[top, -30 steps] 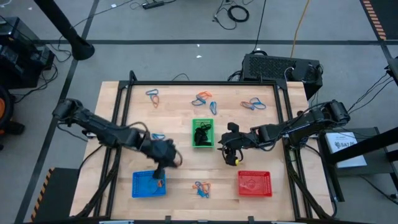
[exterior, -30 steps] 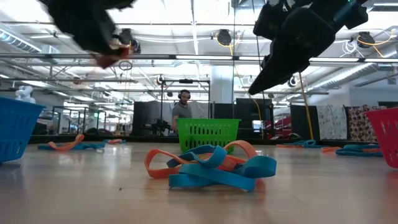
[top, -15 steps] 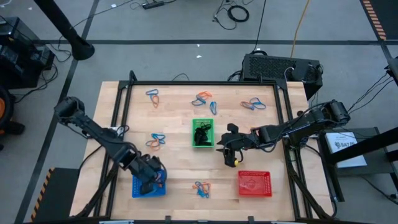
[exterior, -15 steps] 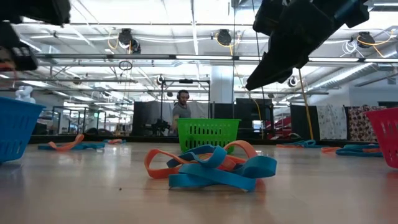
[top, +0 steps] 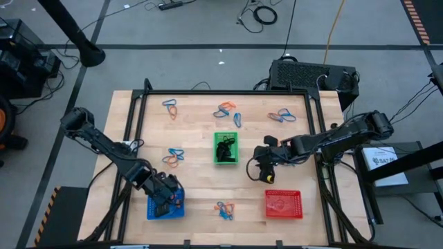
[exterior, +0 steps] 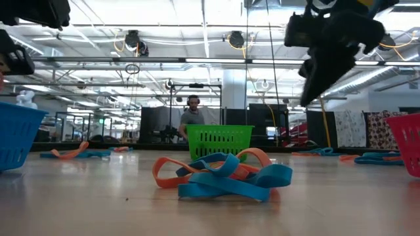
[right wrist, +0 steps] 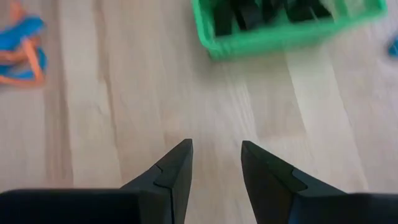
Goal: Sort rubber bands into baskets
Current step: Put the orange rubber band into the blue bin
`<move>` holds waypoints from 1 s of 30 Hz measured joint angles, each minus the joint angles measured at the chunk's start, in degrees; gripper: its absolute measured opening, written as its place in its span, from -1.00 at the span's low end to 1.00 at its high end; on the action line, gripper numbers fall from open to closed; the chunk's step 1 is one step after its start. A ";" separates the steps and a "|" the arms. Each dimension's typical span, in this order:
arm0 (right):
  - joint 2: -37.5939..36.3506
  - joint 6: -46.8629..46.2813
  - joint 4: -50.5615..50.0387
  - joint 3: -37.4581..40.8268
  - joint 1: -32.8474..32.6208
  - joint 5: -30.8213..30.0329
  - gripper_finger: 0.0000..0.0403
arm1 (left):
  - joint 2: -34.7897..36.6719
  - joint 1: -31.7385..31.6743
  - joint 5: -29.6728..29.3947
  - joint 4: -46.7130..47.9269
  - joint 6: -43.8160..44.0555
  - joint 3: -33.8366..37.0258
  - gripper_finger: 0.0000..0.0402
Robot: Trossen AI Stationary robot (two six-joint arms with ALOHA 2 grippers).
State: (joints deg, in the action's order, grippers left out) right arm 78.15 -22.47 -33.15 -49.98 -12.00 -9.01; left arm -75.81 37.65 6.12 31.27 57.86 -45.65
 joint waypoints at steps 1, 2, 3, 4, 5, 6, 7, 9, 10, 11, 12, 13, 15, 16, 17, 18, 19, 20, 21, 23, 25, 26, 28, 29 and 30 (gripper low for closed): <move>-0.02 -0.84 -1.85 -0.48 0.01 0.01 -0.35 | -0.02 0.00 0.22 0.17 0.18 0.00 -0.64; 0.00 -1.59 -3.41 -0.92 0.01 0.03 -0.35 | -0.02 0.00 0.39 0.59 0.24 0.00 -0.64; 0.02 -2.40 -5.22 -1.27 0.01 0.03 -0.35 | 0.00 0.00 0.43 0.96 0.25 0.00 -0.63; 0.02 -3.39 -7.03 -1.63 0.01 0.03 -0.35 | 0.00 0.00 0.45 1.26 0.29 0.00 -0.63; 0.02 -4.43 -8.39 -2.02 0.03 0.06 -0.35 | -0.01 0.00 0.45 1.60 0.27 0.00 -0.63; 0.02 -5.27 -9.39 -2.37 0.05 0.06 -0.35 | -0.02 0.00 0.47 1.87 0.27 0.00 -0.63; 0.02 -6.00 -10.57 -2.72 0.06 0.06 -0.35 | 0.00 0.00 0.46 2.13 0.27 0.00 -0.63; 0.02 -7.33 -13.25 -3.39 0.06 0.06 -0.35 | 0.00 -0.02 0.29 2.87 0.21 -0.02 -0.63; 0.02 -8.05 -14.22 -3.71 0.06 0.06 -0.35 | 0.00 -0.02 0.12 2.93 0.04 -0.02 -0.63; 0.02 -8.82 -15.02 -3.98 0.06 0.06 -0.35 | 0.00 -0.03 -0.01 2.74 -0.15 -0.02 -0.63; 0.02 -9.72 -15.96 -4.16 0.06 0.08 -0.35 | 0.00 -0.15 -0.10 2.76 -0.17 -0.04 -0.62; 0.02 -10.56 -16.71 -4.19 0.06 0.06 -0.35 | 0.00 -0.20 -0.14 2.91 -0.18 -0.04 -0.62; 0.04 -11.97 -17.17 -4.19 0.06 0.08 -0.35 | 0.00 -0.28 -0.16 2.93 -1.35 -0.04 -0.62; 0.04 -12.44 -17.56 -4.19 0.06 0.10 -0.35 | 0.00 -0.28 -0.22 3.00 -1.69 -0.04 -0.62; 0.04 -12.93 -18.09 -4.19 0.06 0.10 -0.35 | 0.00 -0.28 -0.53 3.36 -1.91 -0.04 -0.62; 0.04 -13.32 -18.55 -4.19 0.06 0.12 -0.35 | 0.00 -0.28 -1.01 3.98 -2.42 -0.04 -0.62; 0.04 -13.65 -19.10 -4.19 0.06 0.14 -0.35 | -0.14 -0.28 -1.54 4.40 -2.69 -0.04 -0.62; 0.04 -14.01 -19.75 -4.19 0.06 0.14 -0.35 | -0.46 -0.28 -1.93 4.45 -2.72 -0.04 -0.62; 0.04 -14.31 -20.38 -4.19 0.06 0.14 -0.35 | -0.86 -0.28 -2.07 4.44 -2.70 -0.04 -0.62; 0.04 -14.66 -21.79 -4.19 0.06 0.12 -0.35 | -1.29 -0.62 -1.72 4.14 -2.67 -0.04 -0.62; 0.04 -15.40 -23.28 -4.19 0.06 -0.42 -0.35 | -1.56 -1.88 0.34 1.98 -2.74 -0.28 -0.62; 0.04 -16.21 -24.07 -4.19 0.06 -1.54 -0.35 | -1.59 -2.60 0.77 1.04 -3.14 -0.50 -0.62; 0.04 -18.10 -25.82 -4.19 0.41 -3.83 -0.35 | -1.46 -4.01 0.74 0.56 -5.42 -1.23 -0.62; 0.06 -19.11 -26.68 -4.19 0.82 -4.22 -0.35 | -1.46 -4.72 0.36 0.20 -7.72 -1.78 -0.62; 0.06 -20.06 -27.47 -4.19 1.30 -4.33 -0.35 | -1.46 -5.40 -0.48 -0.19 -11.13 -2.26 -0.62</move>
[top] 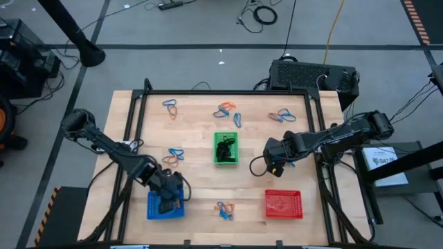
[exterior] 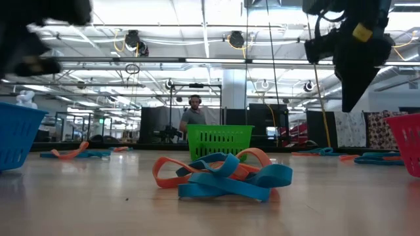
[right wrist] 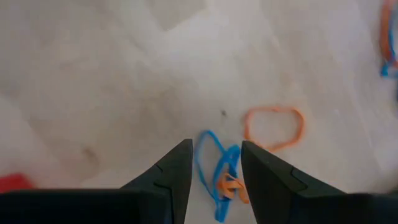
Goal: Sort rubber bands into baskets
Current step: Put the orange rubber band into the blue bin
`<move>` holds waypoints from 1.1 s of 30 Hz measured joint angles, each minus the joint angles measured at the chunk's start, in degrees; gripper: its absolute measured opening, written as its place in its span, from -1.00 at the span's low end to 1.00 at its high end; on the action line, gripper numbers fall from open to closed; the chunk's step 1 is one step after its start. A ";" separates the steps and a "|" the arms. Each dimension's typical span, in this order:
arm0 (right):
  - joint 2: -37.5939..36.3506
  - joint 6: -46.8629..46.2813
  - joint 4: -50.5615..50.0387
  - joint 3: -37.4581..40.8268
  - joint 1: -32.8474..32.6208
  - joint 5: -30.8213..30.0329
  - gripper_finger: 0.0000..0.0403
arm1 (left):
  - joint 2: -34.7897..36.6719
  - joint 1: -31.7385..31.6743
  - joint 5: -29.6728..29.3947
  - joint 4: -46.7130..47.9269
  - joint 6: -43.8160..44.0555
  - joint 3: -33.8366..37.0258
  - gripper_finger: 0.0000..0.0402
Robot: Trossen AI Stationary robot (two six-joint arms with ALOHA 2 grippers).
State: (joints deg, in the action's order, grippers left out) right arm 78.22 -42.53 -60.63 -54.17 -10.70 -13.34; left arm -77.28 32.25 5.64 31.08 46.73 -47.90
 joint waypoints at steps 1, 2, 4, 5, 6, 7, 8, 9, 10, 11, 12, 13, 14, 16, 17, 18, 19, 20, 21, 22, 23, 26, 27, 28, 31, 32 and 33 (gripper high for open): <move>0.00 -0.81 -0.70 0.06 0.54 -0.14 -0.35 | 0.00 -0.73 -1.15 -0.23 -4.21 -0.44 -0.62; 0.00 -1.62 -1.15 0.29 1.17 -0.26 -0.35 | 0.00 -1.45 -2.70 -0.57 -8.78 -0.95 -0.62; 0.00 -3.00 -1.73 1.34 2.72 -0.72 -0.35 | 0.00 -2.90 -6.98 -3.50 -19.04 -1.50 -0.62; 0.00 -3.43 -1.63 2.09 3.63 -1.24 -0.35 | 0.02 -3.58 -9.52 -5.36 -24.17 -1.50 -0.63; 0.00 -3.45 -1.33 2.99 4.73 -1.51 -0.35 | 0.02 -4.07 -12.06 -7.32 -29.00 -1.44 -0.63; 0.00 -2.90 -0.90 3.90 5.86 -1.40 -0.35 | 0.02 -4.69 -13.81 -9.54 -33.30 -1.34 -0.63; 0.02 -2.04 -0.67 4.65 6.93 -0.91 -0.35 | 0.02 -5.52 -14.28 -11.45 -37.17 -1.31 -0.63; 0.02 -0.83 -0.38 5.29 7.98 -0.26 -0.35 | 0.02 -6.41 -14.15 -13.29 -40.81 -1.31 -0.63; 0.02 -0.10 -0.10 5.88 8.79 0.27 -0.35 | 0.03 -7.37 -13.48 -14.67 -43.75 -1.31 -0.63; 0.02 0.20 -0.02 6.38 9.52 0.65 -0.35 | 0.11 -8.45 -12.74 -15.25 -46.25 -1.31 -0.63; 0.02 0.17 -0.03 6.90 10.34 1.48 -0.35 | 0.37 -9.58 -12.22 -15.13 -48.57 -1.29 -0.63; 0.02 -0.12 -0.08 7.34 11.02 2.46 -0.35 | 0.54 -10.58 -11.93 -14.94 -50.39 -1.24 -0.63; 0.02 -0.58 -0.01 7.82 11.63 3.47 -0.35 | 0.63 -11.86 -11.82 -15.13 -51.72 -1.24 -0.63; 0.02 -2.11 -0.06 8.75 12.42 5.21 -0.35 | 0.62 -14.19 -11.27 -15.71 -53.47 -1.20 -0.63; 0.02 -2.87 -0.14 9.20 12.61 5.82 -0.35 | 0.61 -15.16 -10.36 -16.90 -54.25 -0.79 -0.63; 0.02 -3.76 -0.14 9.67 12.64 6.23 -0.35 | 0.61 -16.11 -8.83 -19.52 -55.31 0.08 -0.63; 0.02 -4.51 -0.19 10.16 12.63 6.39 -0.35 | 0.61 -16.94 -6.85 -22.91 -56.95 1.40 -0.63; 0.02 -4.92 -0.21 10.80 12.61 6.43 -0.35 | 0.61 -17.68 -4.60 -26.52 -58.55 3.09 -0.63; 0.02 -5.21 -0.21 11.46 12.61 6.56 -0.35 | 0.61 -18.45 -2.71 -29.59 -59.58 4.84 -0.63; 0.02 -5.37 -0.15 12.17 12.63 6.86 -0.35 | 0.58 -19.21 -1.26 -32.19 -60.00 6.37 -0.63; 0.02 -5.59 0.03 12.90 12.63 7.47 -0.35 | 0.53 -19.95 -0.48 -34.73 -60.11 7.68 -0.63; 0.02 -6.52 1.44 14.28 12.77 5.84 -0.35 | 0.55 -21.40 0.30 -41.81 -59.13 10.59 -0.63; 0.02 -6.74 2.63 14.62 13.02 5.27 -0.35 | 0.55 -21.45 0.89 -45.29 -59.12 11.74 -0.63; 0.02 -7.06 4.28 14.98 13.32 4.63 -0.35 | 0.55 -21.31 1.56 -49.02 -59.16 12.88 -0.63; 0.02 -7.76 9.11 15.94 14.76 2.88 -0.35 | 0.60 -20.76 2.08 -60.69 -60.11 16.26 -0.63; 0.02 -7.77 10.40 16.30 15.31 2.72 -0.35 | 0.63 -20.70 2.08 -62.88 -60.67 17.19 -0.63; 0.02 -7.82 11.29 16.70 15.94 2.67 -0.35 | 0.63 -20.57 2.02 -64.45 -60.93 18.13 -0.63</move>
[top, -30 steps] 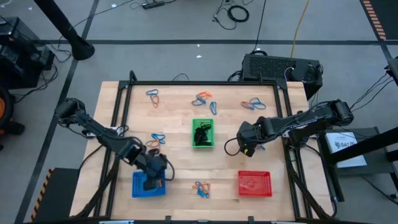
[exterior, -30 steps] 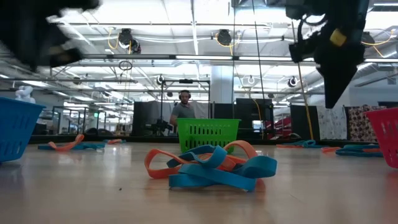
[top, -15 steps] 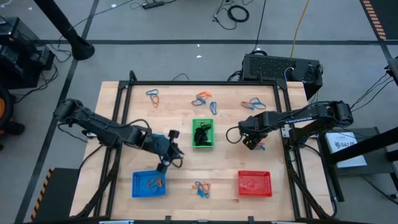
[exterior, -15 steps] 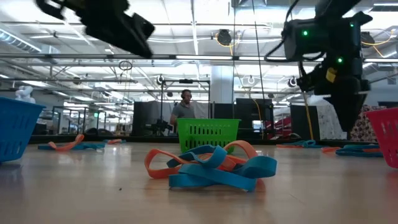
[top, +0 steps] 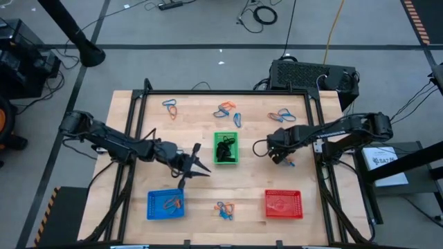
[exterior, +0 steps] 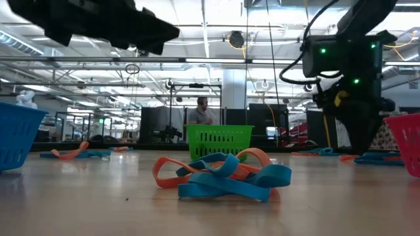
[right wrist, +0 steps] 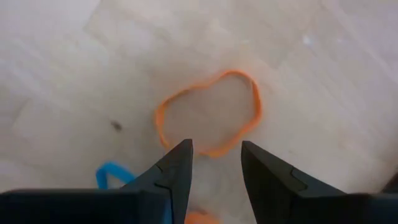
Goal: Sort rubber bands into baskets
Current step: Put the orange rubber band into the blue bin
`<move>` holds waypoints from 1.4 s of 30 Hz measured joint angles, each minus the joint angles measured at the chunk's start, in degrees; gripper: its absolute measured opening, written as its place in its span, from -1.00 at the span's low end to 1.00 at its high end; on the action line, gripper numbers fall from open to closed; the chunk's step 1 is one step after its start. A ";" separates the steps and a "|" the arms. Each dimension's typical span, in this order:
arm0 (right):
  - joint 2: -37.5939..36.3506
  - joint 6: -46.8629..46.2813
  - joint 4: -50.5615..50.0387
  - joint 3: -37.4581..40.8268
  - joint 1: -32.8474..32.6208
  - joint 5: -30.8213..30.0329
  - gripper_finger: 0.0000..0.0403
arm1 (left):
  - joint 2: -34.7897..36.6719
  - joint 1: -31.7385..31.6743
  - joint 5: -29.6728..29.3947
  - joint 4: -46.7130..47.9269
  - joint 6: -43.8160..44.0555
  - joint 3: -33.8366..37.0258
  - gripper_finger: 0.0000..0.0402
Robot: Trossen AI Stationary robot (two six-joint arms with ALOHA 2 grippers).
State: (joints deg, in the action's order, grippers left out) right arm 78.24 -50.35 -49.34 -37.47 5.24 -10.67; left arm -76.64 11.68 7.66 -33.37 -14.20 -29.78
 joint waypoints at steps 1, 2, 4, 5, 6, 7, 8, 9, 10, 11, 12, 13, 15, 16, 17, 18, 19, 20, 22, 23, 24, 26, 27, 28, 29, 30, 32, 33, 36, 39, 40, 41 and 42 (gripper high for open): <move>0.00 -0.07 0.39 0.43 0.64 -0.01 -0.35 | -0.01 -0.03 -0.11 -1.03 -0.12 0.87 -0.63; 0.00 -0.28 0.25 0.79 1.27 -0.20 -0.35 | -0.02 -0.04 -0.16 -1.82 -0.06 1.66 -0.63; 0.00 -1.40 0.19 1.62 2.27 -1.28 -0.35 | -0.02 -0.04 -0.21 -2.31 -0.12 2.27 -0.63; 0.00 -2.12 0.31 2.11 2.84 -1.44 -0.35 | -0.02 -0.04 -0.30 -2.39 -0.10 2.25 -0.63; 0.00 -2.64 0.33 2.67 3.39 -1.41 -0.35 | -0.02 -0.04 -0.35 -2.63 -0.06 2.27 -0.63; 0.00 -2.84 1.06 3.37 3.82 -1.35 -0.35 | -0.02 -0.04 -0.38 -3.26 0.11 2.27 -0.63; -0.02 -2.71 2.45 4.05 4.18 -1.24 -0.35 | -0.02 -0.04 -0.39 -3.74 0.16 2.26 -0.63; -0.20 -2.14 3.96 4.75 4.49 -1.06 -0.36 | -0.02 -0.04 -0.40 -4.04 0.15 2.25 -0.63; -0.29 -1.69 5.15 5.50 4.78 -0.65 -0.36 | -0.02 -0.04 -0.40 -4.01 0.15 2.25 -0.63; -0.40 -1.35 6.07 6.15 5.21 -0.01 -0.36 | -0.02 -0.04 -0.41 -3.78 0.18 2.25 -0.63; -0.39 -1.19 6.52 6.53 5.57 0.77 -0.36 | -0.02 -0.04 -0.44 -3.53 0.19 2.25 -0.63; -0.40 -1.11 6.71 6.72 5.80 1.02 -0.36 | -0.02 -0.04 -0.46 -3.46 0.26 2.25 -0.63; -0.42 -1.09 6.52 6.82 6.16 1.05 -0.38 | -0.02 -0.04 -0.58 -3.51 0.31 2.25 -0.63; -0.42 -1.07 6.46 6.82 6.34 1.35 -0.41 | -0.03 -0.04 -0.62 -3.50 0.31 2.25 -0.63; -0.40 -0.96 6.54 6.82 6.37 1.59 -0.46 | -0.04 -0.04 -0.62 -3.52 0.33 2.25 -0.63; -0.37 -0.64 6.84 6.83 6.35 1.70 -0.51 | -0.04 -0.04 -0.62 -3.60 0.33 2.25 -0.63; -0.35 -0.19 7.40 6.87 6.35 2.17 -0.58 | -0.04 -0.04 -0.62 -3.62 0.35 2.25 -0.63; -0.35 0.48 8.01 6.91 6.37 2.79 -0.66 | -0.03 -0.04 -0.62 -3.62 0.35 2.25 -0.63; -0.28 2.00 8.87 6.70 6.37 3.90 -0.83 | -0.04 -0.04 -0.62 -3.62 0.35 2.25 -0.63; -0.12 2.68 8.79 6.19 6.40 4.24 -0.91 | -0.04 -0.04 -0.62 -3.62 0.35 2.25 -0.63; -0.02 3.16 8.55 5.60 6.37 4.24 -0.95 | -0.04 -0.04 -0.62 -3.62 0.36 2.25 -0.63; 0.14 4.41 7.30 4.06 6.48 4.56 -0.96 | -0.04 -0.04 -0.62 -3.64 0.37 2.25 -0.63; 0.30 5.33 6.65 3.01 6.48 4.75 -0.96 | -0.04 -0.04 -0.62 -3.70 0.37 2.25 -0.63; 0.16 6.23 6.66 1.69 6.44 5.29 -0.98 | -0.11 -0.02 -0.62 -3.98 0.39 2.25 -0.63; -0.35 7.25 6.65 0.07 6.39 5.33 -0.99 | -0.52 -0.04 -0.62 -4.99 0.42 2.25 -0.63; -1.02 8.34 6.75 -1.05 6.33 5.27 -0.99 | -1.22 -0.04 -0.62 -6.44 0.59 2.19 -0.63; -1.90 9.71 6.68 -3.06 5.95 5.04 -0.99 | -3.15 -0.02 -0.62 -9.88 0.59 2.18 -0.63; -2.35 10.41 7.24 -3.97 5.59 4.95 -0.99 | -4.45 -0.03 -0.64 -12.56 0.71 2.18 -0.63; -4.18 12.49 13.13 -5.91 3.45 5.46 -1.00 | -8.95 -0.11 -2.39 -20.67 3.09 2.18 -0.63; -4.79 14.35 20.58 -6.04 0.39 8.23 -1.00 | -13.16 -0.17 -4.95 -25.84 3.39 1.93 -0.63; -4.85 14.89 23.86 -6.05 -0.76 9.37 -1.00 | -14.38 -0.19 -5.13 -26.56 3.39 1.47 -0.63; -4.87 15.24 26.57 -6.10 -2.05 10.09 -1.00 | -15.35 -0.18 -5.18 -26.90 3.44 1.02 -0.63; -4.87 15.53 28.93 -6.10 -3.24 10.73 -1.00 | -16.38 -0.18 -5.18 -27.50 4.27 0.45 -0.63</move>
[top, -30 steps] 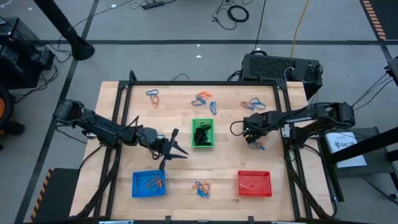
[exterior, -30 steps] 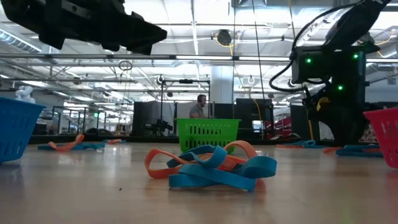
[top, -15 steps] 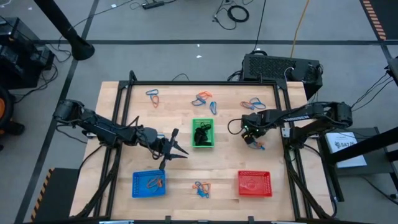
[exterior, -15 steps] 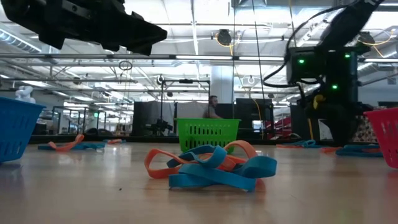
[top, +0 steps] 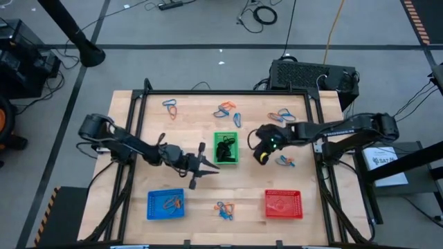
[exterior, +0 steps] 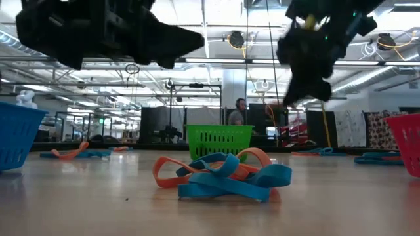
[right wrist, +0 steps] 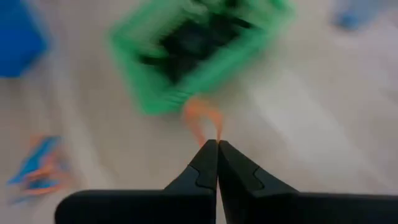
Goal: Sort rubber bands into baskets
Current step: Put the orange rubber band into the blue bin
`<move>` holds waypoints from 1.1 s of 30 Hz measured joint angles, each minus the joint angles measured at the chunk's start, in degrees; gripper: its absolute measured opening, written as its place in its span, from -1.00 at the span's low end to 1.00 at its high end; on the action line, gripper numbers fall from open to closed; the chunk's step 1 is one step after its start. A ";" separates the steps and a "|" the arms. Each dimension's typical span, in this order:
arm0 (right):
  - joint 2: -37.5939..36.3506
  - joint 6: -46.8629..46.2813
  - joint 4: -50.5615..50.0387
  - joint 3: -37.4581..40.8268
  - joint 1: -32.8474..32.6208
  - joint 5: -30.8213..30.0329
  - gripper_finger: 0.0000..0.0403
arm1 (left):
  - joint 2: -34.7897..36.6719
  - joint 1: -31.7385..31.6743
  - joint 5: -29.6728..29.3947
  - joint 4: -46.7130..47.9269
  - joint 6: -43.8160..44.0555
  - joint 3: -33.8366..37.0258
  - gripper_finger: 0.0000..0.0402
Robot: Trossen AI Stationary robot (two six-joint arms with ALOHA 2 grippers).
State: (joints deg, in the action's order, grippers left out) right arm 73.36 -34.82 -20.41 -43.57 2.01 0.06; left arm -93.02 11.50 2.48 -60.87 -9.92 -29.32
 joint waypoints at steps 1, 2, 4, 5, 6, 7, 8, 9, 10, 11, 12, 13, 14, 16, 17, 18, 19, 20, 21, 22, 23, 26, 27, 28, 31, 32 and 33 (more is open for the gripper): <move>0.06 0.27 2.09 0.00 -1.26 0.33 -1.00 | -1.14 0.00 -0.30 -0.63 1.82 -0.94 -0.63; 0.36 0.50 4.33 0.00 -2.50 0.32 -1.00 | -2.10 -0.04 -1.09 -0.82 4.22 -1.86 -0.63; 0.79 1.02 7.91 0.00 -4.79 0.32 -1.00 | -3.85 -0.35 -3.09 -0.59 10.18 -4.16 -0.63; 0.81 1.04 8.73 0.00 -5.85 0.30 -1.00 | -4.77 -0.56 -4.31 -0.32 14.00 -5.55 -0.63; 0.84 1.04 9.77 0.00 -6.92 0.26 -1.00 | -5.57 -0.73 -5.21 0.04 17.77 -6.71 -0.63; 1.07 1.04 11.32 0.00 -7.84 0.21 -1.00 | -6.40 -0.92 -5.94 0.33 20.85 -7.76 -0.63; 1.30 1.04 12.65 -0.04 -8.81 0.18 -1.00 | -7.41 -1.07 -6.13 0.36 23.07 -8.86 -0.63; 1.40 1.03 13.06 -0.03 -9.74 0.12 -1.00 | -8.36 -1.10 -6.24 0.38 24.35 -9.82 -0.63; 1.43 0.93 13.39 0.00 -10.62 0.02 -1.00 | -9.23 -1.07 -6.23 0.44 24.63 -10.64 -0.63; 1.57 0.75 14.49 0.00 -11.45 -0.25 -1.00 | -10.25 -0.99 -6.23 0.48 24.65 -11.50 -0.63; 1.70 0.73 15.68 -0.04 -12.16 -0.51 -1.00 | -11.33 -0.97 -6.22 0.43 24.67 -12.42 -0.63; 1.77 0.71 15.96 -0.07 -12.81 -0.82 -1.00 | -12.39 -0.95 -6.21 0.49 24.79 -13.13 -0.63; 1.79 0.53 15.76 -0.03 -13.57 -1.40 -1.00 | -13.34 -0.93 -6.21 0.67 25.41 -13.81 -0.63; 1.81 -0.07 15.89 -0.02 -14.57 -2.04 -1.00 | -15.32 -1.05 -6.17 0.71 26.57 -15.35 -0.63; 1.81 -0.23 15.92 -0.02 -15.02 -2.38 -1.00 | -16.15 -1.15 -5.81 0.72 26.61 -16.14 -0.63; 1.81 -0.28 15.90 -0.02 -15.43 -2.96 -1.00 | -16.90 -1.15 -4.75 0.67 26.61 -16.92 -0.63; 1.81 -0.39 15.88 -0.02 -15.75 -3.23 -1.00 | -17.52 -1.25 -3.29 0.64 26.59 -17.66 -0.63; 1.81 -0.47 15.84 -0.02 -15.98 -3.23 -1.00 | -18.16 -1.26 -1.72 0.59 26.41 -18.41 -0.63; 1.81 -0.48 15.84 -0.02 -16.16 -3.23 -1.00 | -18.75 -1.26 -0.02 0.48 26.34 -19.08 -0.63; 1.81 -0.50 15.86 -0.02 -16.28 -3.24 -1.00 | -19.15 -1.26 1.19 0.58 26.34 -19.60 -0.63; 1.81 -0.51 15.85 -0.02 -16.38 -3.24 -1.00 | -19.56 -1.23 1.97 0.64 26.34 -20.14 -0.63; 1.81 -0.88 15.81 -0.02 -16.38 -3.24 -1.00 | -20.47 -1.26 2.42 0.38 26.17 -21.28 -0.63; 1.81 -0.95 15.79 -0.02 -16.38 -3.24 -1.00 | -20.78 -1.26 2.40 0.43 26.16 -21.44 -0.63; 1.81 -0.95 15.72 -0.02 -16.38 -3.24 -1.00 | -21.01 -1.37 2.38 0.46 26.15 -21.57 -0.63; 1.81 -1.05 15.68 -0.02 -16.38 -3.24 -1.00 | -21.04 -1.43 1.43 0.86 26.13 -21.57 -0.63; 1.81 -1.12 15.68 -0.02 -16.38 -3.24 -1.00 | -21.02 -1.51 0.76 1.09 26.11 -21.57 -0.63; 1.81 -1.13 15.68 -0.02 -16.38 -3.24 -1.00 | -21.02 -1.49 0.45 1.22 26.09 -21.57 -0.63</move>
State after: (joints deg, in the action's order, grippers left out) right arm 75.18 -35.94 -4.73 -43.59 -14.37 -3.18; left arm -114.04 10.00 2.93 -59.65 16.16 -50.89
